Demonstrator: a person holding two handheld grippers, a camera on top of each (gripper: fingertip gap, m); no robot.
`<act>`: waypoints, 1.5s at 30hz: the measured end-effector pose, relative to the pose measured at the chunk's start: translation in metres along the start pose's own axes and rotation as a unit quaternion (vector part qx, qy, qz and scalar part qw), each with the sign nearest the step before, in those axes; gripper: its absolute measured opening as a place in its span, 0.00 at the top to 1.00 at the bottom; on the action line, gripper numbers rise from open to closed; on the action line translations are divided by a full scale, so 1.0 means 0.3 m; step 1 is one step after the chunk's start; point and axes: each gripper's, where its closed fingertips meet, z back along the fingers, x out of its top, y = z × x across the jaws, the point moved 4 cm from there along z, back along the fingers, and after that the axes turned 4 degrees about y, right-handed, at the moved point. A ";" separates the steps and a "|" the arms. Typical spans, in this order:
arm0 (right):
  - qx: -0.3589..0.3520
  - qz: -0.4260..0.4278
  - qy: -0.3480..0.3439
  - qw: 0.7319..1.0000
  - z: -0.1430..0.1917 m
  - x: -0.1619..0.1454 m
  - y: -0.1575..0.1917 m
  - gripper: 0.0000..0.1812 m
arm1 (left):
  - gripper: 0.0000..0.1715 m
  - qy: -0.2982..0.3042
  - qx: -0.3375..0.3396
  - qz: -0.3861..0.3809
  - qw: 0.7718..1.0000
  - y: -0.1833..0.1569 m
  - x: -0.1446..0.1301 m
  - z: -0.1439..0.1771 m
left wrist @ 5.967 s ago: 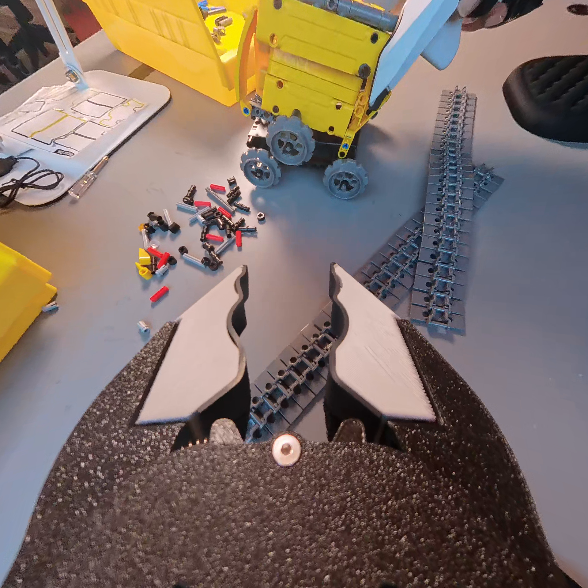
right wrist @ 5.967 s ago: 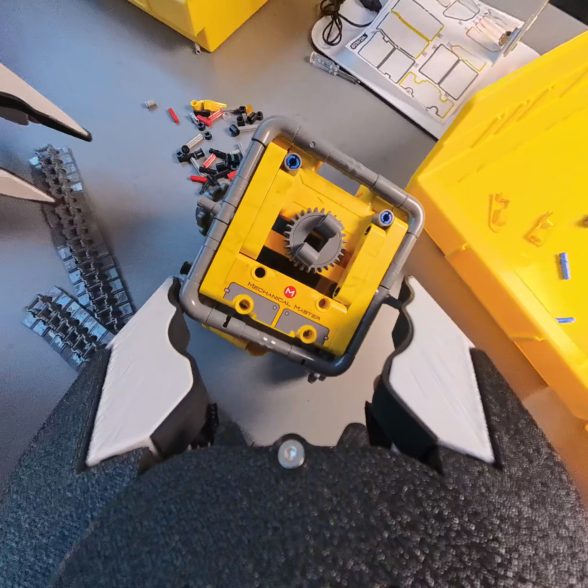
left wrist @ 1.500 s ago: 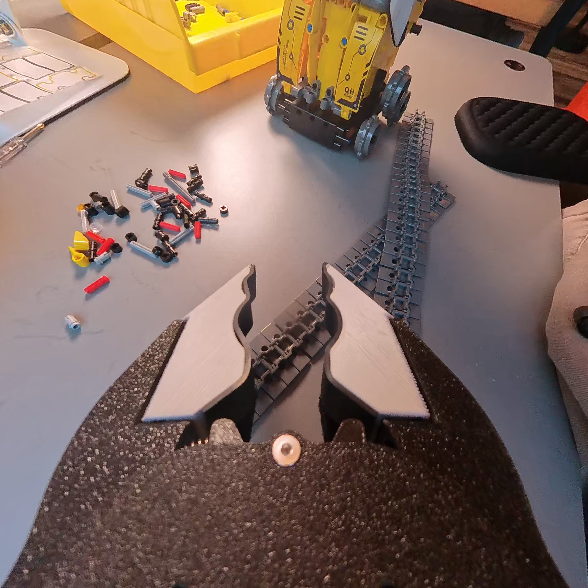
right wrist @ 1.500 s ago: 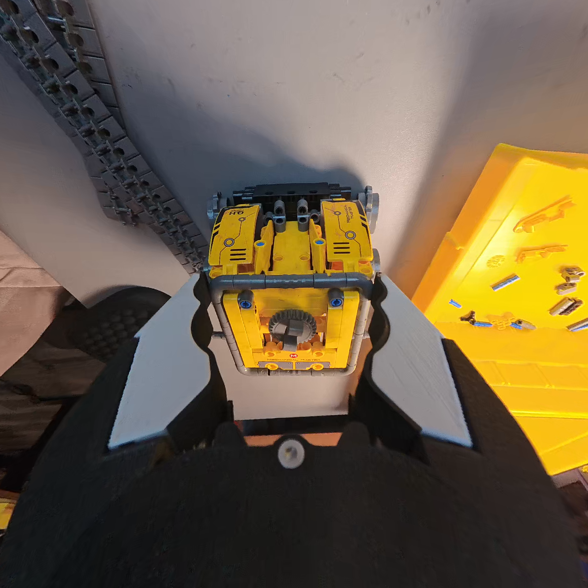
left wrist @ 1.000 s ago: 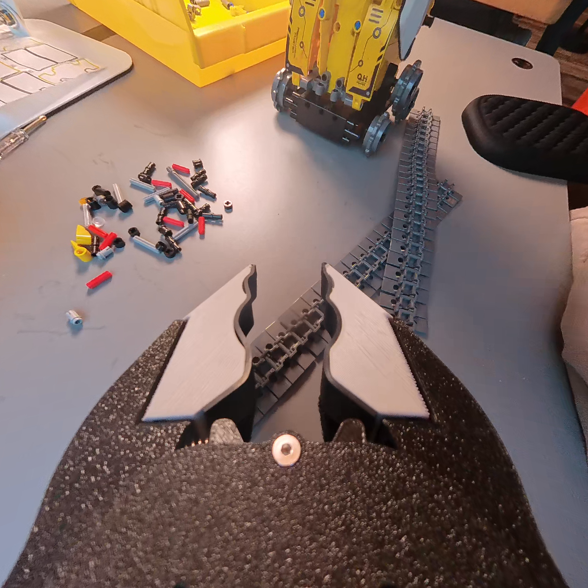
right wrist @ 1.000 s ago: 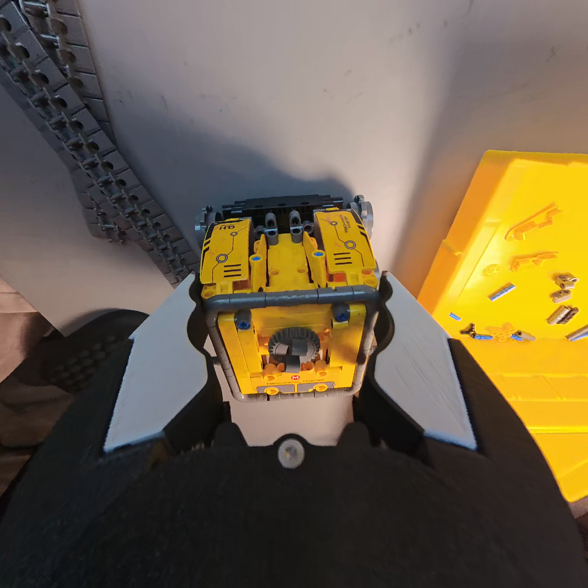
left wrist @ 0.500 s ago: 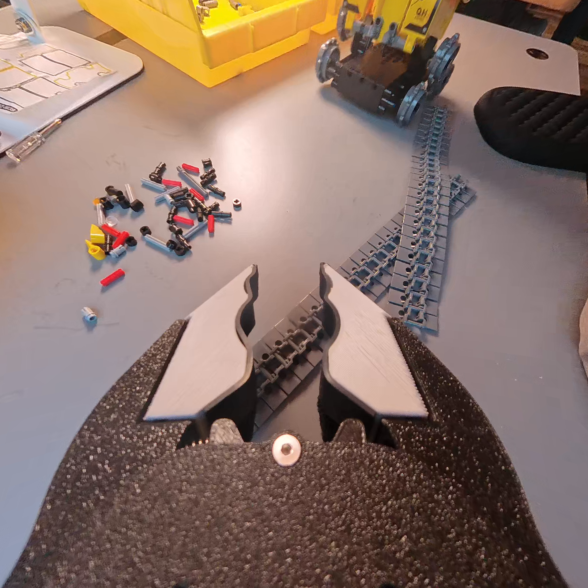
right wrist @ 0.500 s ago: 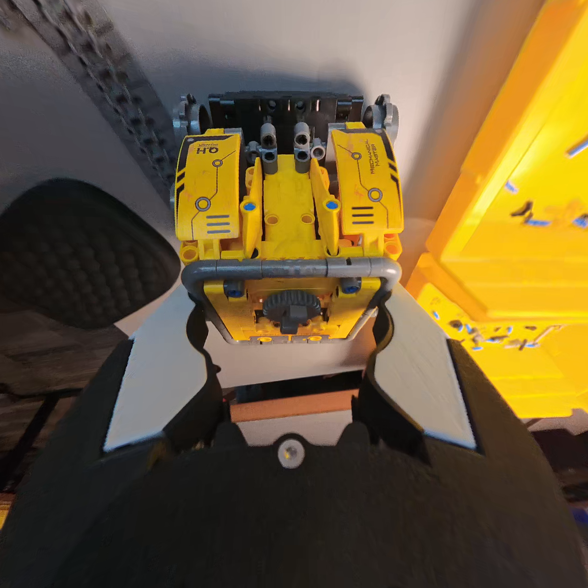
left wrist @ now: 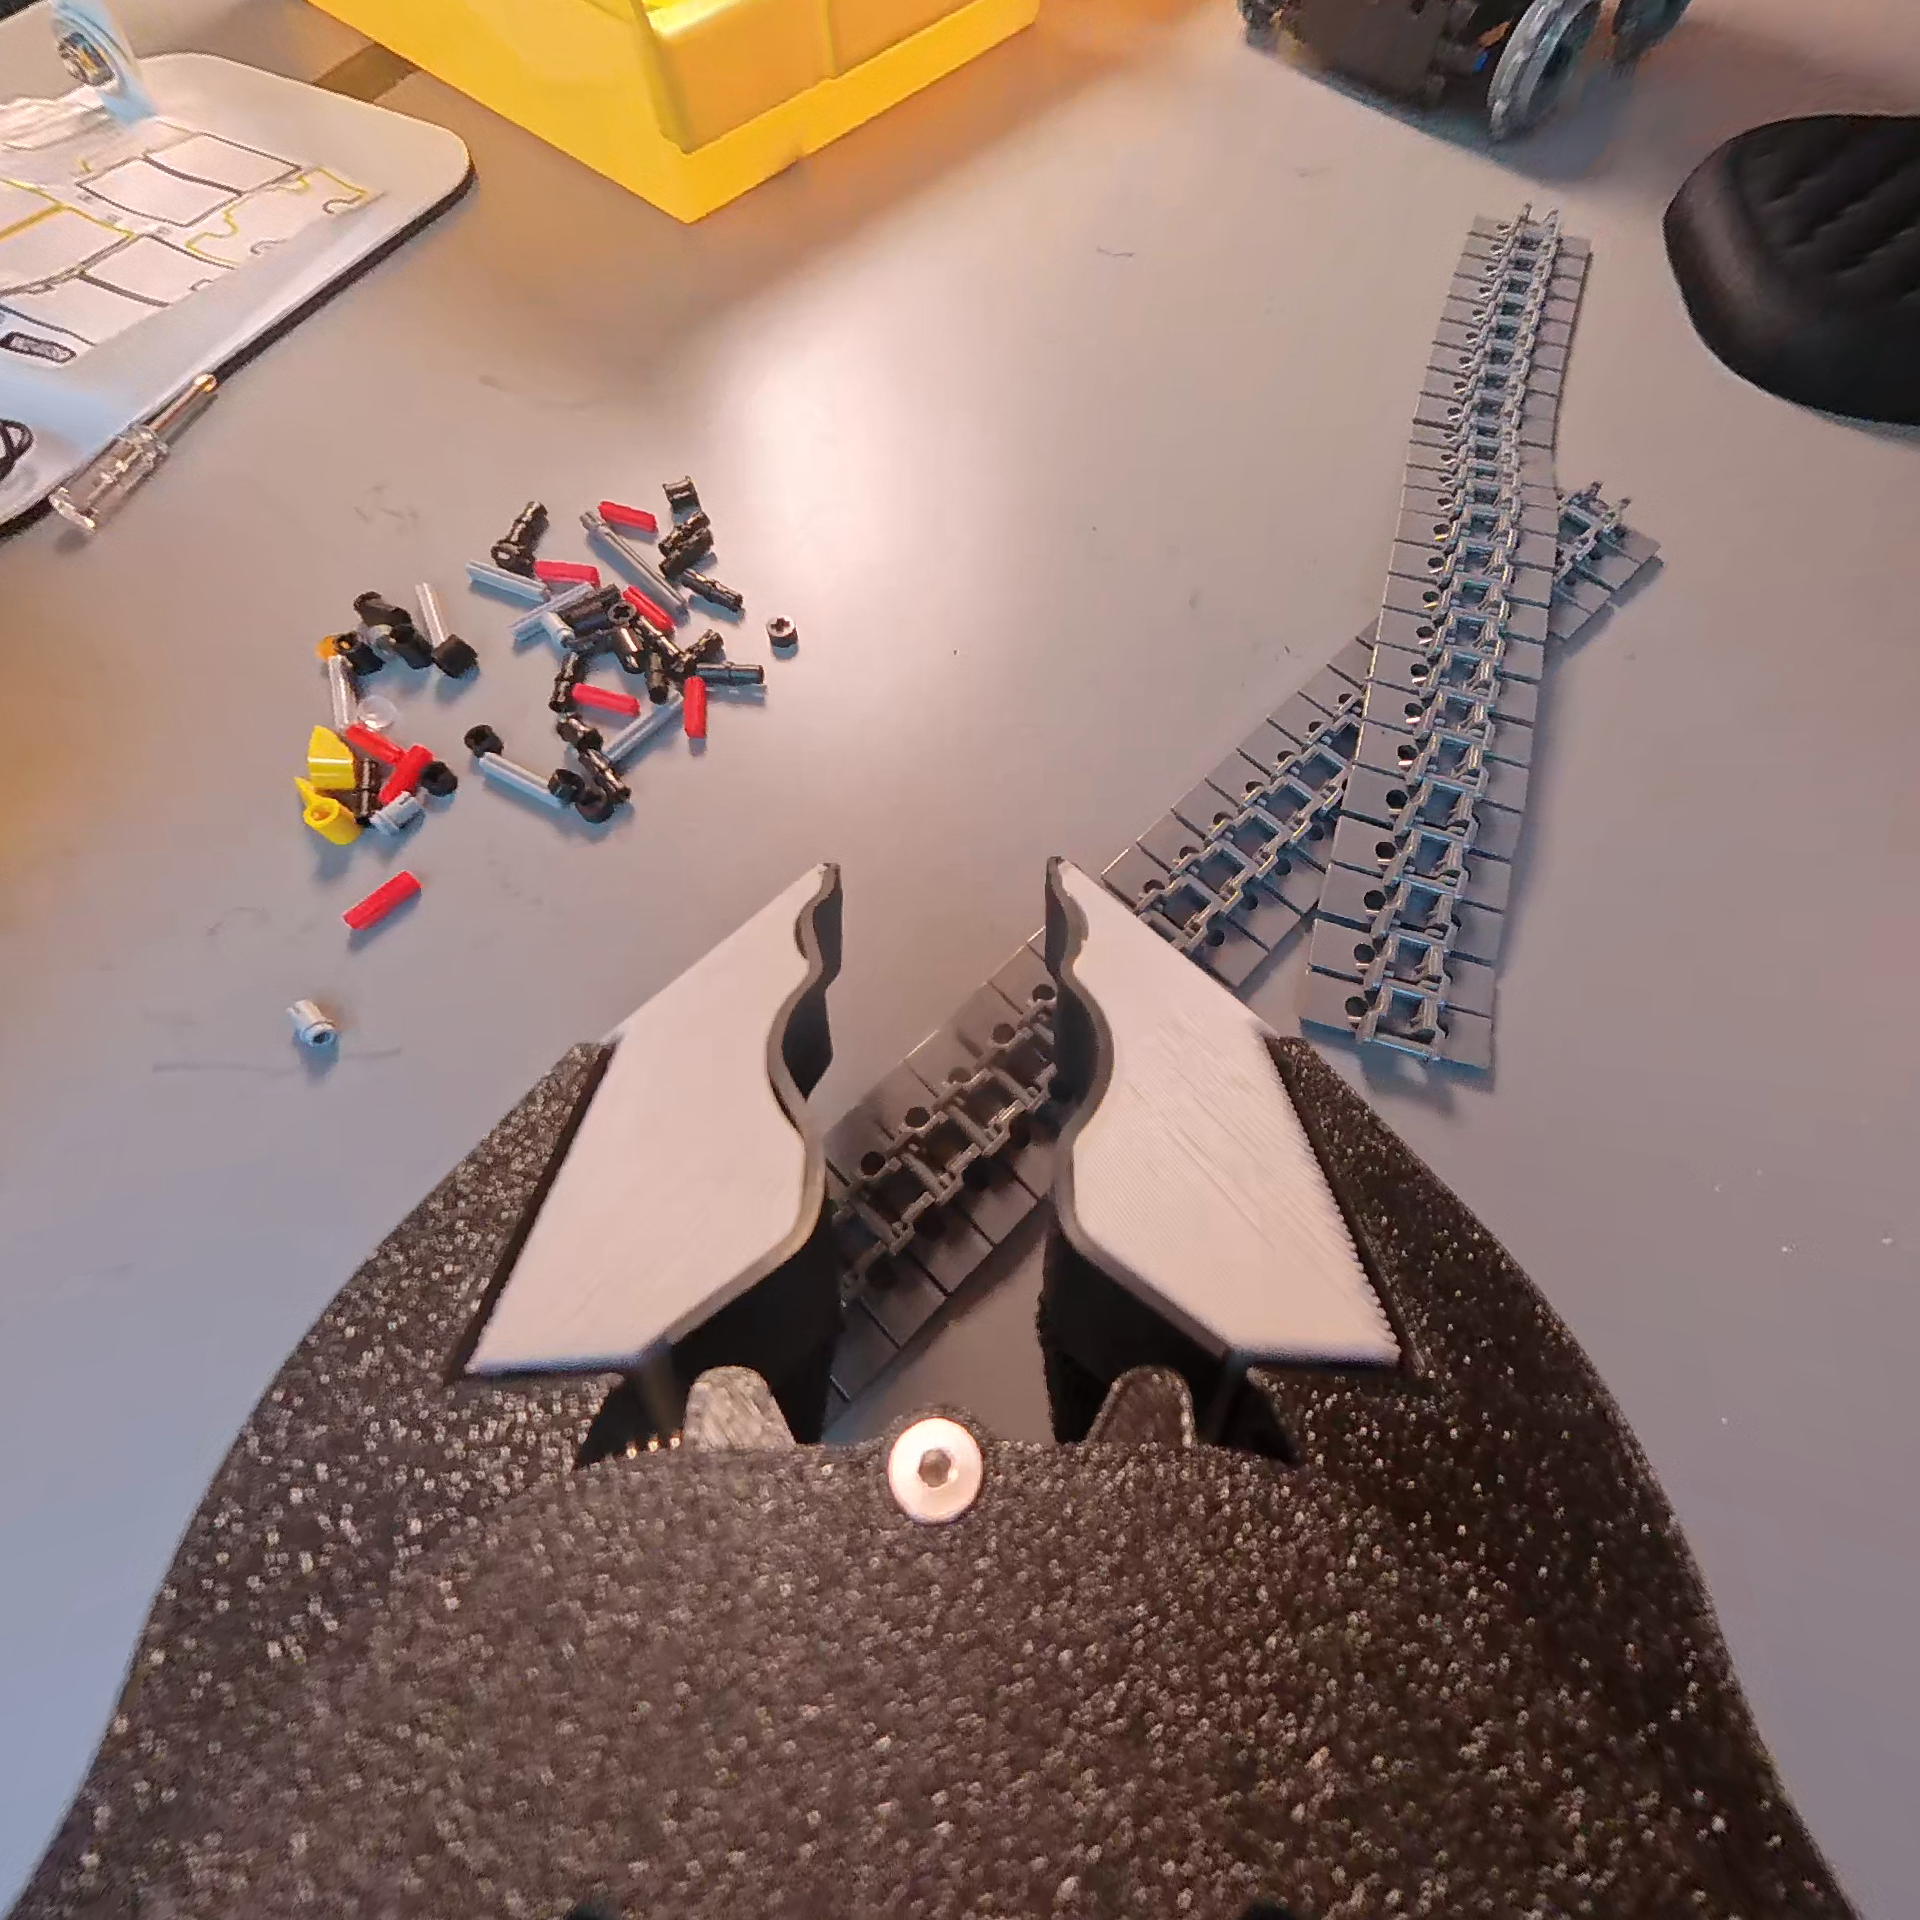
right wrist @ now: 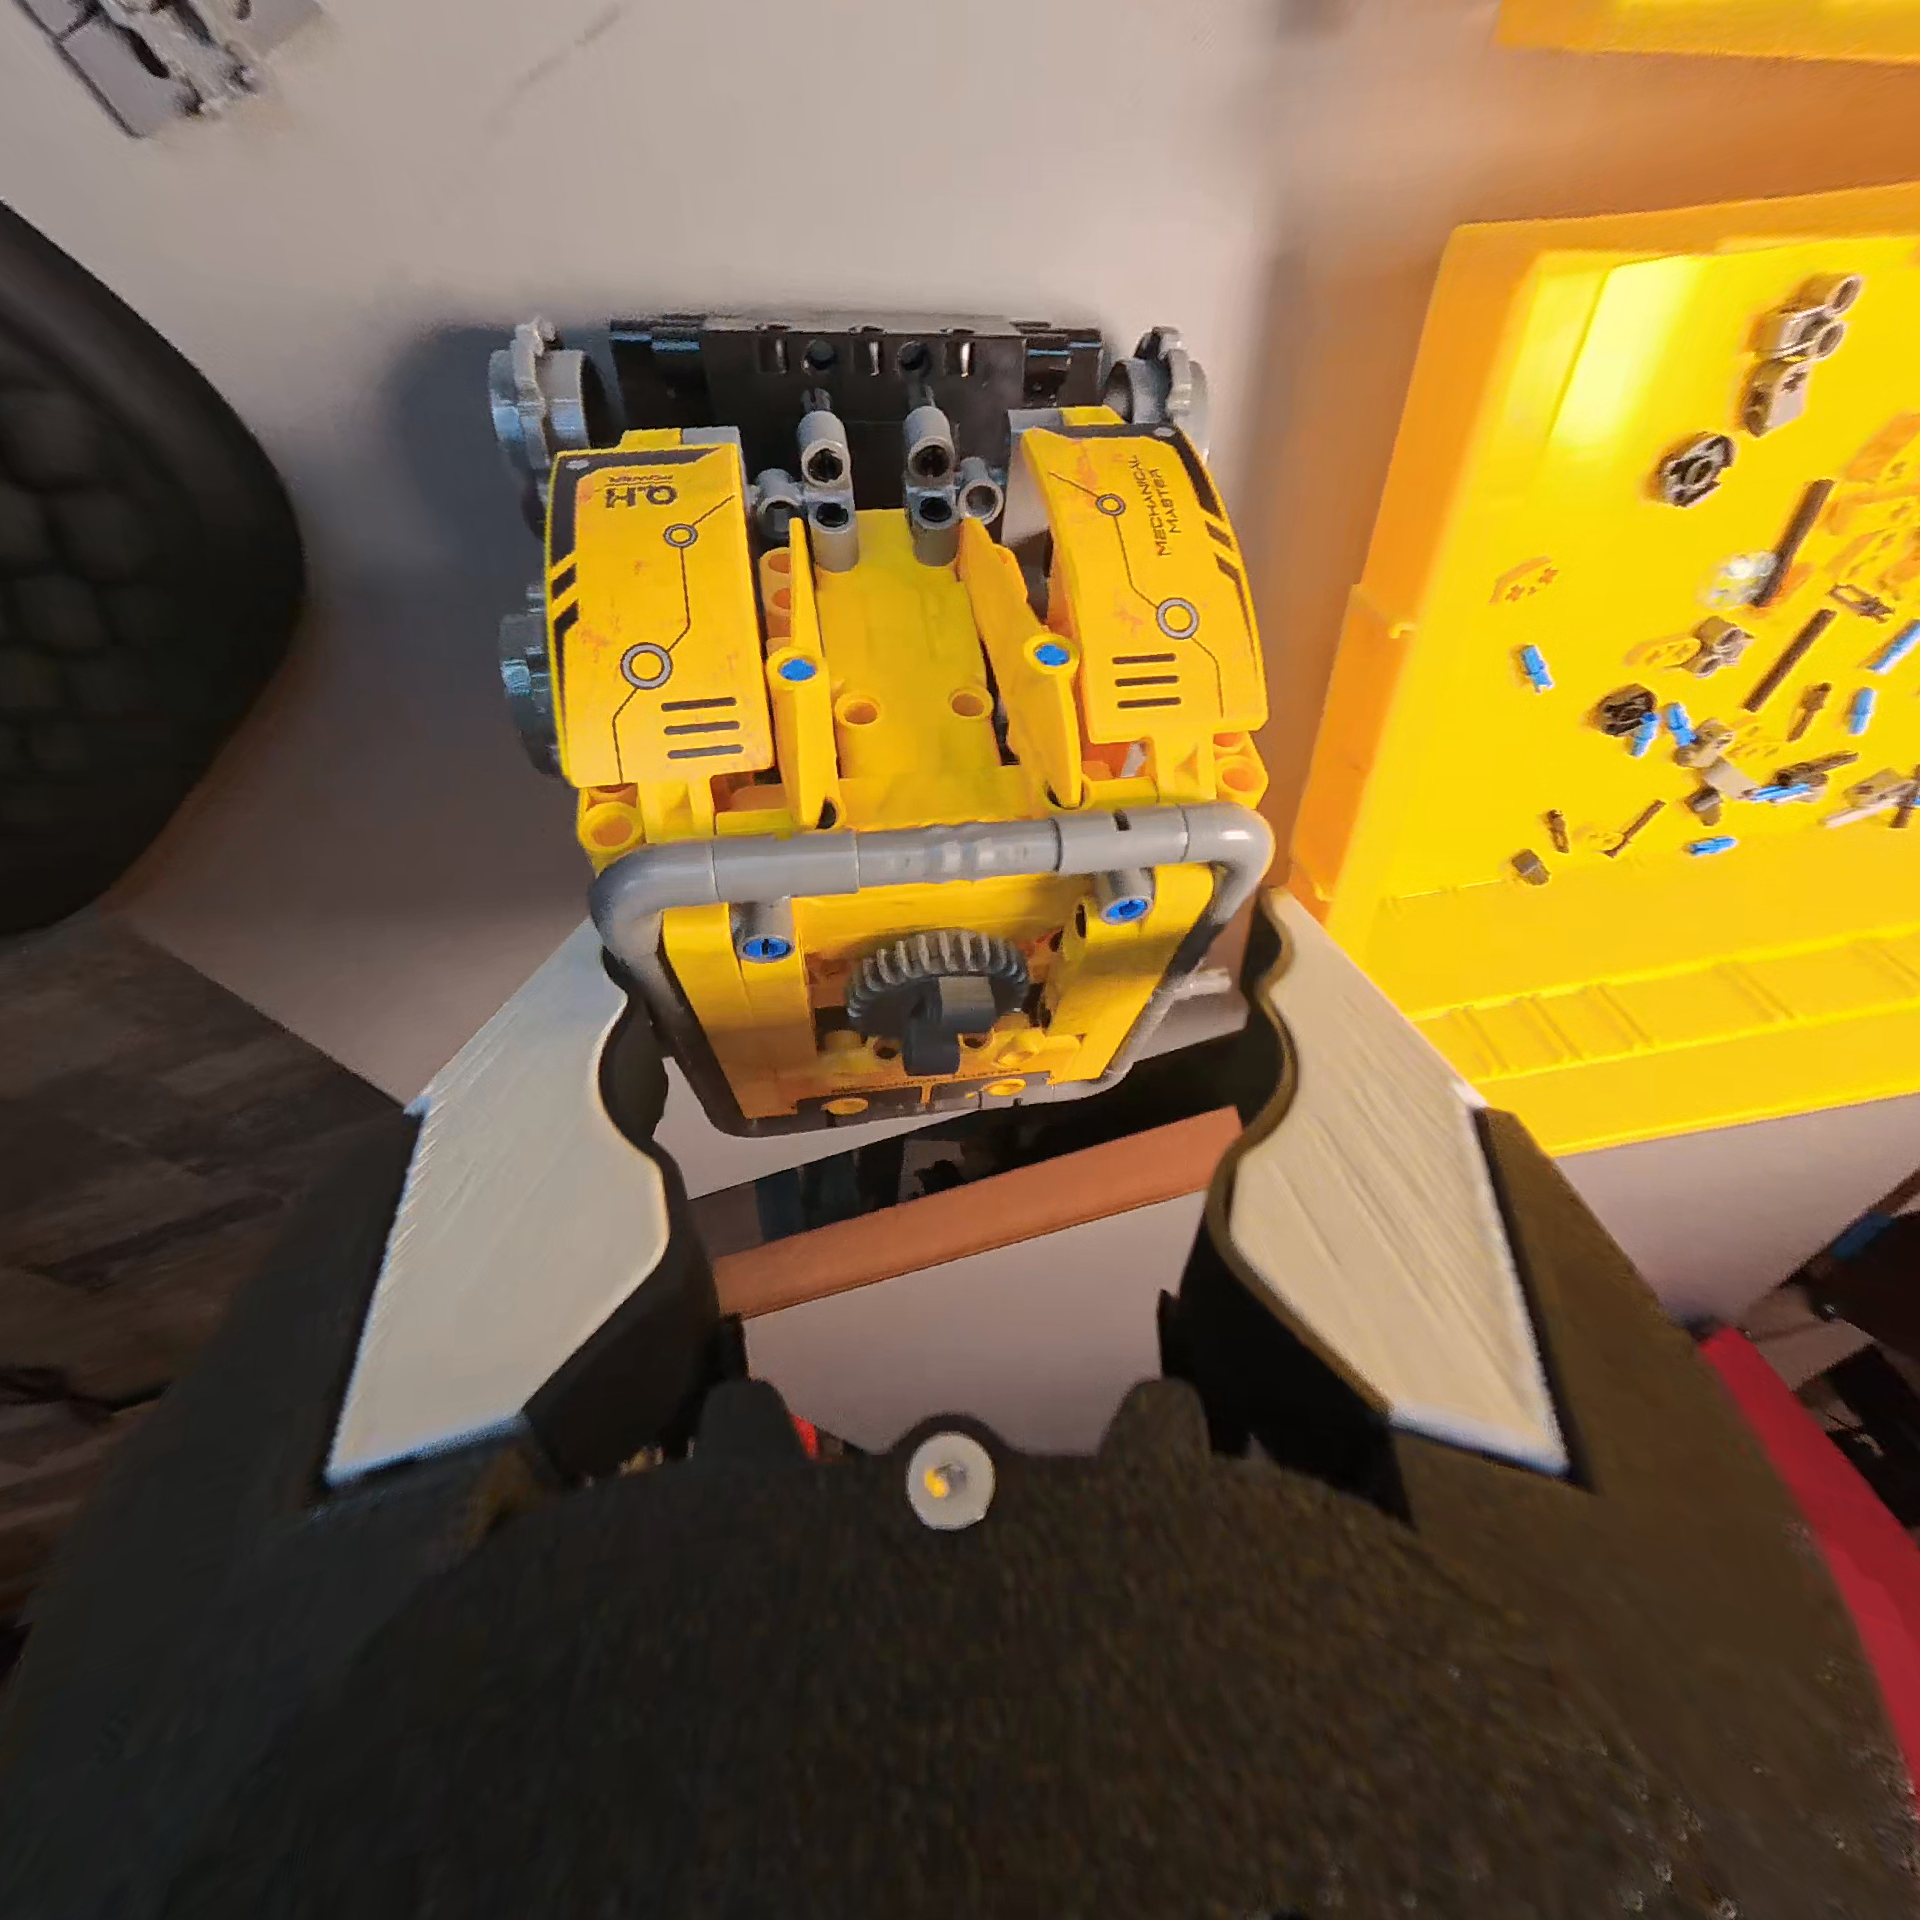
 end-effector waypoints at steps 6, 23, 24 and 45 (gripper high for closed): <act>-0.050 -0.013 -0.101 0.994 0.109 0.063 0.012 0.37 | 0.75 -0.053 -0.028 -0.022 0.998 -0.044 0.041 0.026; -0.108 -0.039 -0.157 0.981 0.086 0.109 0.059 0.61 | 0.76 -0.071 -0.010 -0.026 0.997 -0.049 0.063 0.018; -0.114 -0.040 -0.161 0.980 0.093 0.109 0.063 0.59 | 0.76 -0.071 -0.009 -0.024 0.997 -0.048 0.062 0.018; -0.248 0.033 0.001 0.968 0.043 0.094 0.099 0.76 | 0.77 -0.056 -0.008 -0.034 0.998 -0.063 0.060 0.003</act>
